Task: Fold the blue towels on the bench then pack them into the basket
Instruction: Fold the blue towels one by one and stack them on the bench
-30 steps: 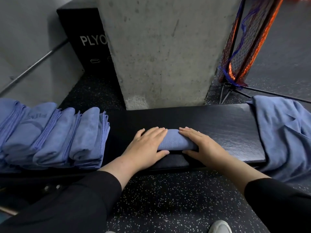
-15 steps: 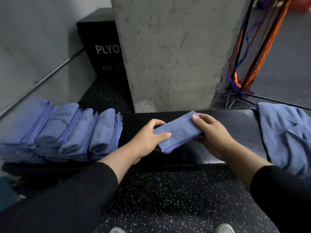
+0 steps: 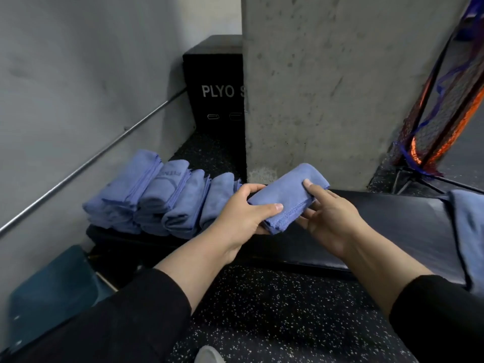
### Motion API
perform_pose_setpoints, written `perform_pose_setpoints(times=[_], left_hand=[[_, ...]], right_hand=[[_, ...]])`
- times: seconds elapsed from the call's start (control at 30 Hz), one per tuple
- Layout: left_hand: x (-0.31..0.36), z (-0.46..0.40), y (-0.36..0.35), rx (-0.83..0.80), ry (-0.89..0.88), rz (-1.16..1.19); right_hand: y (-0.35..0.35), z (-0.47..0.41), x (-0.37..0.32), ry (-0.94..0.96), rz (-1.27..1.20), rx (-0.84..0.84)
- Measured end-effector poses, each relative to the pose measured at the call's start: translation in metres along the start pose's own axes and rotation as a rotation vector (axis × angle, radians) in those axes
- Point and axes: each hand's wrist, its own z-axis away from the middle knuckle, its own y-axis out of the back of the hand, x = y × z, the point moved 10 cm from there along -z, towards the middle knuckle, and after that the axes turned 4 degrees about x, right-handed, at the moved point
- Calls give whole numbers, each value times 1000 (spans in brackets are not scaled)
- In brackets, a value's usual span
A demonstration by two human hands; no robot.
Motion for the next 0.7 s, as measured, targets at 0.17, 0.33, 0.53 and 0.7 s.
perform_pose_setpoints(times=[0.17, 0.33, 0.53, 0.7], left_hand=[[2, 11, 38, 40, 12, -28], [0, 16, 81, 81, 38, -21], [10, 22, 150, 312, -80, -368], [46, 31, 165, 412, -357, -931]], right_hand=[[-35, -4, 7, 39, 142, 16], [-67, -29, 0, 173, 360, 63], [-126, -64, 20, 199, 540, -22], [-172, -99, 26, 221, 713, -83]])
